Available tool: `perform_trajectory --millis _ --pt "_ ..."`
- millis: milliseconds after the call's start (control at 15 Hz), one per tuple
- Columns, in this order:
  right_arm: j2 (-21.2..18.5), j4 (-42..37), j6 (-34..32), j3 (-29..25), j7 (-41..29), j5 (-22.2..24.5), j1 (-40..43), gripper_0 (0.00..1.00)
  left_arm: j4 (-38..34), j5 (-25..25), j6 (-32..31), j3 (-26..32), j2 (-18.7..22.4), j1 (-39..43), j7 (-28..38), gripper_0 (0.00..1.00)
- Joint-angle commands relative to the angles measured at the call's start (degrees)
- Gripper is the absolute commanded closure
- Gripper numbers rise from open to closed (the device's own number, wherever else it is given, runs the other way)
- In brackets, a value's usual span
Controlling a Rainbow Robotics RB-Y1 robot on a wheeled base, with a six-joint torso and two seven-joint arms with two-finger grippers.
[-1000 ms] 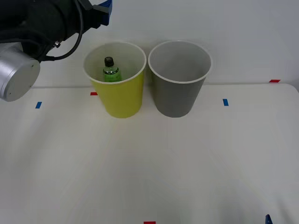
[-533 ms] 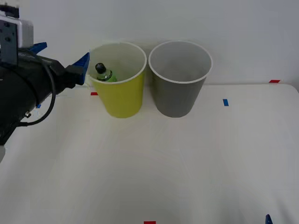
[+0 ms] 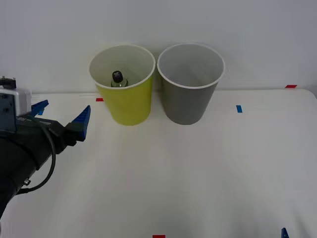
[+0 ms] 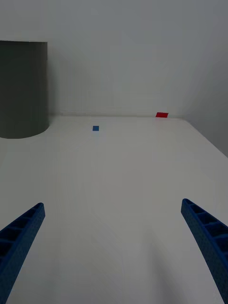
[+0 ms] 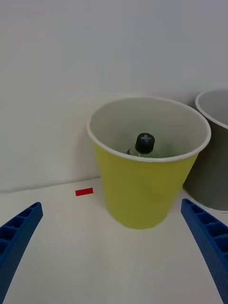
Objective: Put cans in the gray bin and PET bottles in the light green bin.
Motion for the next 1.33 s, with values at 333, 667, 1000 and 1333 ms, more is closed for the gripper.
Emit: perform_trajectory --millis 333,667,1000,1333 --pt "0.0 0.0 0.0 0.0 0.0 0.0 0.0 0.00 5.5 -0.7 -21.1 -4.5 -3.0 10.2 -7.1 0.00" --pt "0.0 0.0 0.0 0.0 0.0 0.0 0.0 0.00 13.0 -3.8 -42.6 -8.5 -0.1 21.1 -5.3 0.00" --pt "0.0 0.0 0.0 0.0 0.0 0.0 0.0 0.00 24.8 -6.9 -63.3 -12.7 0.6 26.3 -4.5 0.00" --pt "0.0 0.0 0.0 0.0 0.0 0.0 0.0 0.00 33.1 -11.1 -69.8 -15.3 1.3 27.1 -3.9 0.00"
